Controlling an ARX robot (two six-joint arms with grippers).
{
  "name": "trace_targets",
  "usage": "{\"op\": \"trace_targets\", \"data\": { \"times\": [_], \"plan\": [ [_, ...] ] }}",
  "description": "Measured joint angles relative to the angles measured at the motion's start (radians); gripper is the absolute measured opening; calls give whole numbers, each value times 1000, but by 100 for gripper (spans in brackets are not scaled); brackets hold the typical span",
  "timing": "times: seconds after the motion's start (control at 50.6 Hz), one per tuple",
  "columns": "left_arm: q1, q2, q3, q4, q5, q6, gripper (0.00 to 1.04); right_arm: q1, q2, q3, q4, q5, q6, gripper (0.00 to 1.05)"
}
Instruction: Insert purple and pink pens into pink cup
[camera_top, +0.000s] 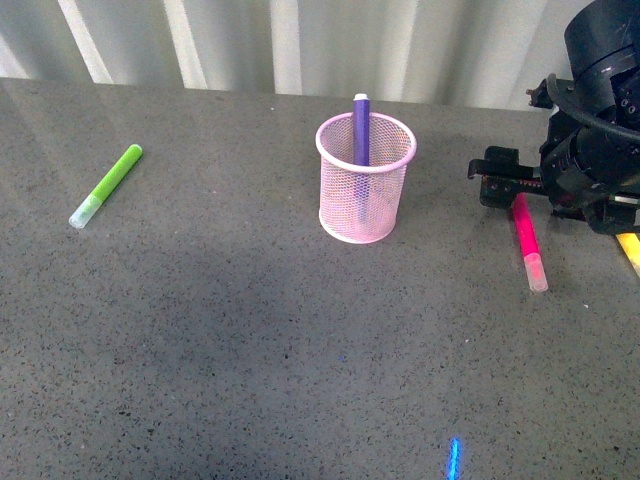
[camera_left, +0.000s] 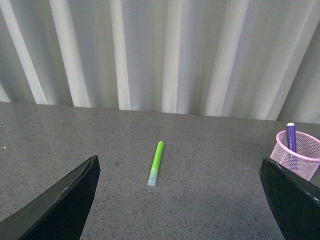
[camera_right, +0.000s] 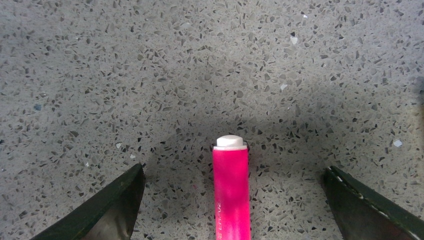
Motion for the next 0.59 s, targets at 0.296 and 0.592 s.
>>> {"op": "trace_targets", "data": {
  "times": [0.296,0.592],
  "plan": [
    [0,0,0,0,0,0,98,2,0,-6,10,-6,14,18],
    [0,0,0,0,0,0,98,3,-30,-71,141,11,14,12]
  ]
}}
